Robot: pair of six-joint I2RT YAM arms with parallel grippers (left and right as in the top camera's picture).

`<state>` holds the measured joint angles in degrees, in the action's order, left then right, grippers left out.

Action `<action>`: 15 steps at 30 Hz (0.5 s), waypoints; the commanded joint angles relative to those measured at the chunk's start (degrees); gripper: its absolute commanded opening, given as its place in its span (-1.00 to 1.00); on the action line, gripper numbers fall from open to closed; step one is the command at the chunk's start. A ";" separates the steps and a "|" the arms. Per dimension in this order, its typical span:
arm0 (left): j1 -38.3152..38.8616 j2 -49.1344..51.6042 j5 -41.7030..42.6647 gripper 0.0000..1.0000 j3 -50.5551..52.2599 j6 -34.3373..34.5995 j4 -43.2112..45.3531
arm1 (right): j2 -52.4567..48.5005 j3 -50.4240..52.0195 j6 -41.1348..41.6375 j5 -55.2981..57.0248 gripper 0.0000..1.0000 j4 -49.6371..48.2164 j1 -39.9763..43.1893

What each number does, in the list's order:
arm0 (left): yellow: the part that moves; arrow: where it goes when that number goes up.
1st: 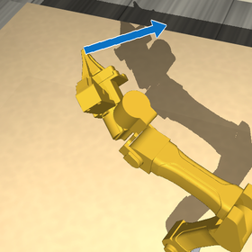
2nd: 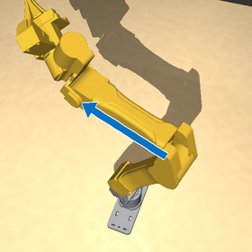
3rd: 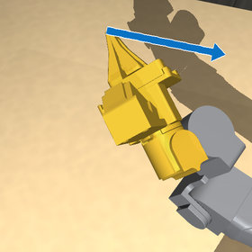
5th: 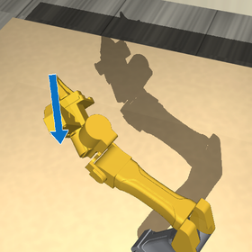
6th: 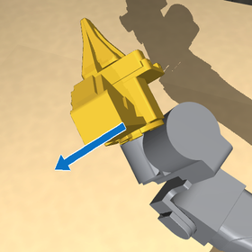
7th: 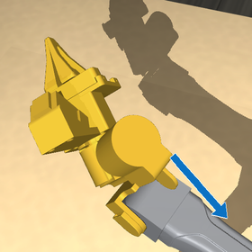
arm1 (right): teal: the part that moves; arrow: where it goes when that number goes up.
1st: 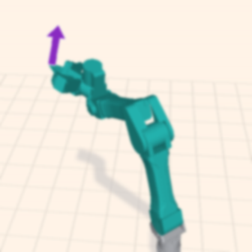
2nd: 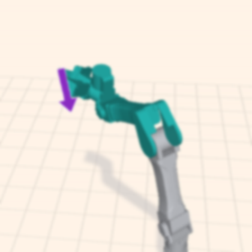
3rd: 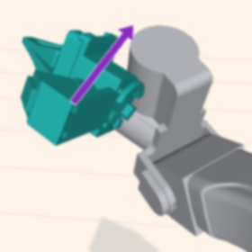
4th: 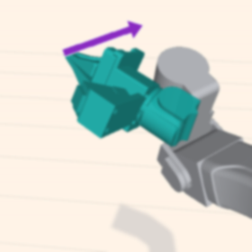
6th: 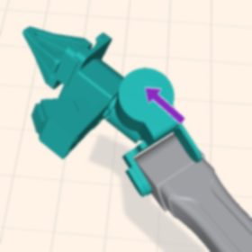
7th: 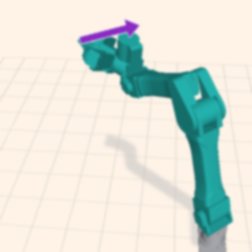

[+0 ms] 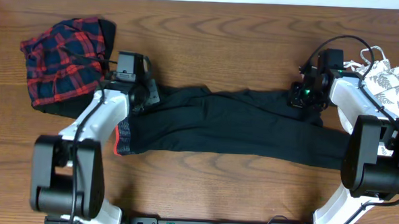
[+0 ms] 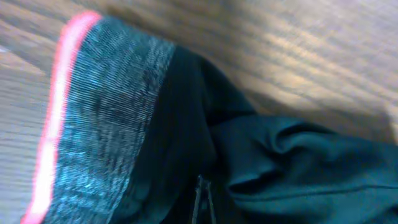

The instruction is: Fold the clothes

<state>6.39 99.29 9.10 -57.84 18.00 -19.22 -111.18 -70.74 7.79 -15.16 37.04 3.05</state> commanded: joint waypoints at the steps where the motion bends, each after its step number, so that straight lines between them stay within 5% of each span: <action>1: 0.13 2.73 0.61 -0.88 -0.72 -0.31 0.17 | -0.98 0.15 2.10 4.09 -0.97 -1.73 -0.17; 8: 0.13 3.80 0.61 -0.88 -0.72 -0.31 0.24 | -4.39 0.15 3.26 6.19 -0.97 -11.21 -0.39; 15: 0.13 3.80 0.61 -0.88 -0.72 -0.31 -0.37 | -4.63 0.13 2.40 0.70 -0.97 -9.46 -0.46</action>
<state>6.48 102.65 9.10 -57.84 18.00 -19.29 -114.91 -71.07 10.50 -11.64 26.57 3.05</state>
